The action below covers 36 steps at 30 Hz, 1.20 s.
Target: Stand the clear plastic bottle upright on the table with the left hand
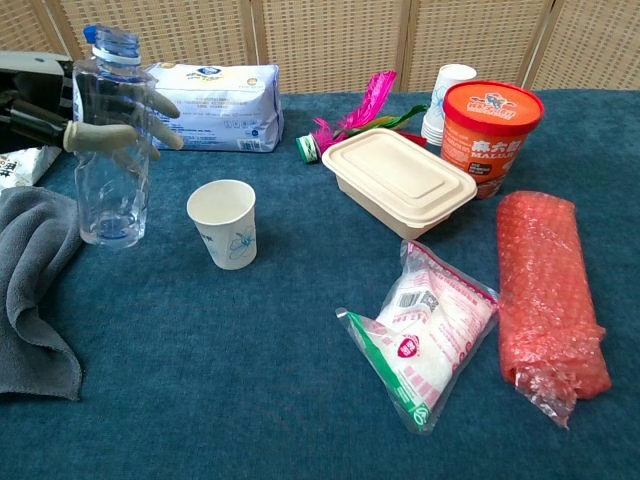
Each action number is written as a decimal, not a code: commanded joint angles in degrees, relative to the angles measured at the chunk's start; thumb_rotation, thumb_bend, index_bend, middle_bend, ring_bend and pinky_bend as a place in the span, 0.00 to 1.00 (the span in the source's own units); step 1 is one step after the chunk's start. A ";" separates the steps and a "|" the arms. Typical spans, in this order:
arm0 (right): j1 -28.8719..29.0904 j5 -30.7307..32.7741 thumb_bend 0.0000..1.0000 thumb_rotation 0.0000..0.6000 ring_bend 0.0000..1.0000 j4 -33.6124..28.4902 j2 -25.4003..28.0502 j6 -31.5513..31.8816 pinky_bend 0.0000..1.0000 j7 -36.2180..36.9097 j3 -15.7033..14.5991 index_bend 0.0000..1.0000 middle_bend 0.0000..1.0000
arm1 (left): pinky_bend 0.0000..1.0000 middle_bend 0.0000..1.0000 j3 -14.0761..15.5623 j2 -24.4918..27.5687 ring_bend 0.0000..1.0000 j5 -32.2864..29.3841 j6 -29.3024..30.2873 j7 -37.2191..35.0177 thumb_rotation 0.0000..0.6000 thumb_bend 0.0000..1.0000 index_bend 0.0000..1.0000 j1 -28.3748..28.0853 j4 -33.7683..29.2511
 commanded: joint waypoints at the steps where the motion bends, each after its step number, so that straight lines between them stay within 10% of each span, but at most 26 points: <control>1: 0.01 -0.03 0.00 1.00 0.00 -0.01 -0.01 0.00 0.00 -0.05 -0.06 0.00 0.00 | 0.31 0.31 0.72 -0.82 0.29 4.99 0.59 -4.97 1.00 0.56 0.23 2.72 2.75; 15: 0.23 0.31 0.00 1.00 0.00 -0.82 0.20 -0.18 0.00 -1.01 -0.08 0.00 0.00 | 0.29 0.31 3.07 -6.42 0.28 15.18 7.96 -22.86 1.00 0.53 0.21 7.08 16.80; 36: -0.62 1.24 0.00 1.00 0.00 -2.12 0.98 0.59 0.00 -1.94 -0.23 0.00 0.00 | 0.28 0.31 1.38 -16.38 0.27 14.89 7.57 -29.66 1.00 0.50 0.21 3.65 31.60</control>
